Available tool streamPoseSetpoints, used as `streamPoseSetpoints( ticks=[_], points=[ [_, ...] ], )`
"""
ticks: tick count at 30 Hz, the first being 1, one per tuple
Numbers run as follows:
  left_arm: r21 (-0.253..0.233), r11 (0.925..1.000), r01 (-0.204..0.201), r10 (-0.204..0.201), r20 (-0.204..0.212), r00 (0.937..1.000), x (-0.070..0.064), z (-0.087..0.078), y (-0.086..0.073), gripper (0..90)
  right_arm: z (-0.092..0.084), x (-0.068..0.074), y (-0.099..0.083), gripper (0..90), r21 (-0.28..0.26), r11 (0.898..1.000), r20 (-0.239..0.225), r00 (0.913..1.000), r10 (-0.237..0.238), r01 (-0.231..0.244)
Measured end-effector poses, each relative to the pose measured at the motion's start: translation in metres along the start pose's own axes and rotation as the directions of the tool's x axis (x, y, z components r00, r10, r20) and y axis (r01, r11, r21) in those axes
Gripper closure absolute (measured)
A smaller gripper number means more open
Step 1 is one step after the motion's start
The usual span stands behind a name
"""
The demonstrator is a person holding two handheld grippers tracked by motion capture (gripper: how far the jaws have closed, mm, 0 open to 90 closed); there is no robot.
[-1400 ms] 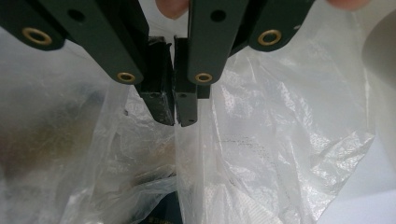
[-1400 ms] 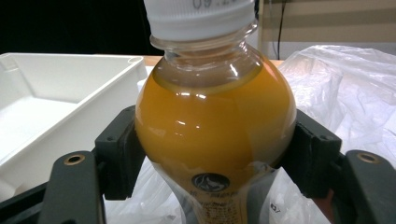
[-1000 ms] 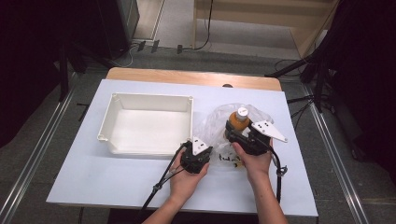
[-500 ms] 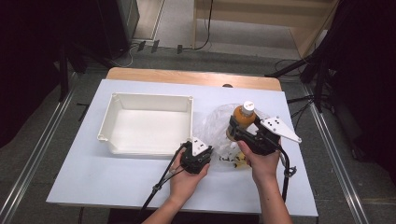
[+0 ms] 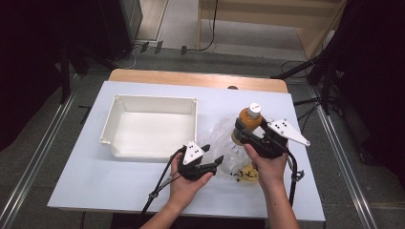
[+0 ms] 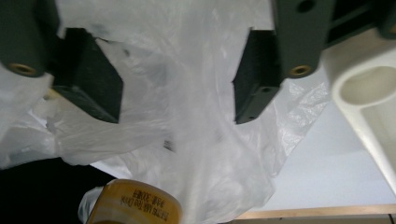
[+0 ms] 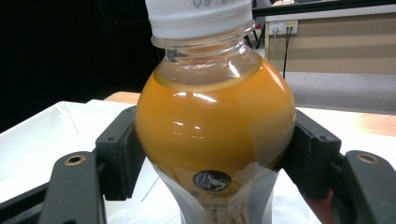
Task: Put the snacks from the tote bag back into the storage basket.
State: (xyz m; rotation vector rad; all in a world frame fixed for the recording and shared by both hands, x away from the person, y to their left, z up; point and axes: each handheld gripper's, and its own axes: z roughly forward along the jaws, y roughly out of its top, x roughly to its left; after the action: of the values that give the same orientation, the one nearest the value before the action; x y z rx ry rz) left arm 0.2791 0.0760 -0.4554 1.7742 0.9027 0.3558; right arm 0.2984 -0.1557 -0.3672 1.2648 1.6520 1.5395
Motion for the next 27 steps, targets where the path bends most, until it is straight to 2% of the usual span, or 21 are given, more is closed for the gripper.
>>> streamPoseSetpoints(
  ticks=[2,3,5,9,10,13,16,17,19,24,27],
  points=[
    [-0.007,1.0,0.001,-0.001,-0.001,1.0,0.0,-0.002,0.001,25.9,0.0,0.0,0.001,30.9,-0.005,1.0,-0.001,1.0,-0.002,0.002],
    [-0.033,0.9994,-0.003,0.003,0.0,1.0,0.0,-0.009,0.006,24.0,0.0,0.001,0.001,31.0,-0.005,1.0,-0.002,1.0,-0.002,0.002],
    [-0.05,0.9987,-0.012,0.012,0.004,0.9999,0.0,-0.016,0.01,20.0,0.0,0.001,0.001,30.9,-0.005,1.0,-0.003,1.0,-0.004,0.004],
    [-0.049,0.9982,-0.034,0.034,-0.001,0.9994,0.003,-0.028,0.013,13.9,-0.001,0.002,0.001,30.9,-0.003,1.0,-0.005,1.0,-0.002,0.002],
    [-0.049,0.9982,-0.034,0.034,-0.001,0.9994,0.003,-0.028,0.013,13.7,-0.002,0.002,0.002,30.9,-0.004,1.0,-0.005,1.0,0.0,0.0],
    [-0.075,0.9966,-0.032,0.032,-0.001,0.9995,0.009,-0.045,0.013,13.4,-0.003,0.002,0.003,31.0,-0.01,1.0,-0.01,1.0,0.002,-0.002],
    [-0.087,0.9955,-0.036,0.035,-0.005,0.9994,0.011,-0.052,0.014,13.3,-0.004,0.002,0.004,30.9,-0.014,1.0,-0.011,0.9999,0.008,-0.008],
    [-0.101,0.9942,-0.038,0.036,-0.012,0.9993,0.015,-0.059,0.014,13.2,-0.004,0.003,0.005,30.9,-0.014,1.0,-0.016,0.9998,0.011,-0.011],
    [-0.108,0.9936,-0.033,0.031,-0.02,0.9993,0.018,-0.063,0.015,13.2,-0.004,0.005,0.005,30.9,-0.009,1.0,-0.015,0.9999,0.007,-0.008],
    [-0.109,0.9934,-0.035,0.032,-0.036,0.9988,0.024,-0.071,0.017,11.5,-0.002,0.008,0.004,30.9,0.002,1.0,-0.014,0.9999,0.001,-0.001],
    [-0.11,0.9934,-0.03,0.024,-0.057,0.9981,0.034,-0.081,0.012,10.2,-0.002,0.011,0.004,30.9,0.001,1.0,-0.018,0.9998,0.005,-0.005]
  ],
)
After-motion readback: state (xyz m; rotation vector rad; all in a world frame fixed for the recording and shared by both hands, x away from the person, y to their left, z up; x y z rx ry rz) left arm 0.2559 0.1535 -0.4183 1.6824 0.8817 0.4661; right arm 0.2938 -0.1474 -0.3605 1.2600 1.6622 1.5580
